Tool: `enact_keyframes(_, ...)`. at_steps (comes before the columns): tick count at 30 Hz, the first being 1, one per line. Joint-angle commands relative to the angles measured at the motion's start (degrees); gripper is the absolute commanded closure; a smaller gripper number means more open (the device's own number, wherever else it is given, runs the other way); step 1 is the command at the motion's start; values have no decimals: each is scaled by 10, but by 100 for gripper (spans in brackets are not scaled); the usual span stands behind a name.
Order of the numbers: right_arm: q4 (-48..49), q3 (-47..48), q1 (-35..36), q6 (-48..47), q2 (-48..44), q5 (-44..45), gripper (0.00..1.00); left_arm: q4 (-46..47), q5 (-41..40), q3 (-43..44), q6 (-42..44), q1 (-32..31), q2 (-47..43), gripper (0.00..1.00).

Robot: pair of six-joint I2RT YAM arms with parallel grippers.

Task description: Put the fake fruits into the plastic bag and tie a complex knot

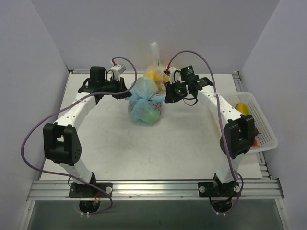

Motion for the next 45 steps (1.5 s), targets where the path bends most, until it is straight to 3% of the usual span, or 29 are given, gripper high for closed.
enact_keyframes(1, 6, -25, -14, -23, -69, -19, 100, 44, 19, -5, 6, 0, -51, 100)
enact_keyframes(9, 3, 10, -57, 16, -119, -56, 100, -4, 41, -20, 41, -23, -116, 100)
enact_keyframes(19, -21, -114, -53, -21, -134, -55, 100, -23, -11, -82, 65, -88, -87, 100)
enact_keyframes(24, -56, -159, -52, -34, -171, -81, 94, -55, -13, -87, 76, -96, -93, 91)
enact_keyframes(27, -78, -164, -57, -38, -192, -95, 65, -85, -17, -70, 77, -96, -104, 64)
enact_keyframes(28, -83, -161, -61, -37, -198, -99, 47, -100, -27, -64, 75, -93, -111, 56)
enact_keyframes(29, -87, -159, -66, -34, -210, -101, 37, -109, -33, -55, 70, -91, -116, 16)
enact_keyframes(31, -91, -148, -89, -29, -225, -113, 18, -156, -34, -19, 68, -71, -122, 2)
enact_keyframes(34, -100, -131, -135, -17, -260, -118, 1, -222, -6, 34, 51, -28, -123, 3)
enact_keyframes(39, -139, -117, -233, -2, -306, -146, 0, -297, 22, 81, 50, 80, -125, 2)
enact_keyframes(45, -230, -129, -366, -21, -328, -137, 0, -348, -25, 84, 43, 174, -138, 2)
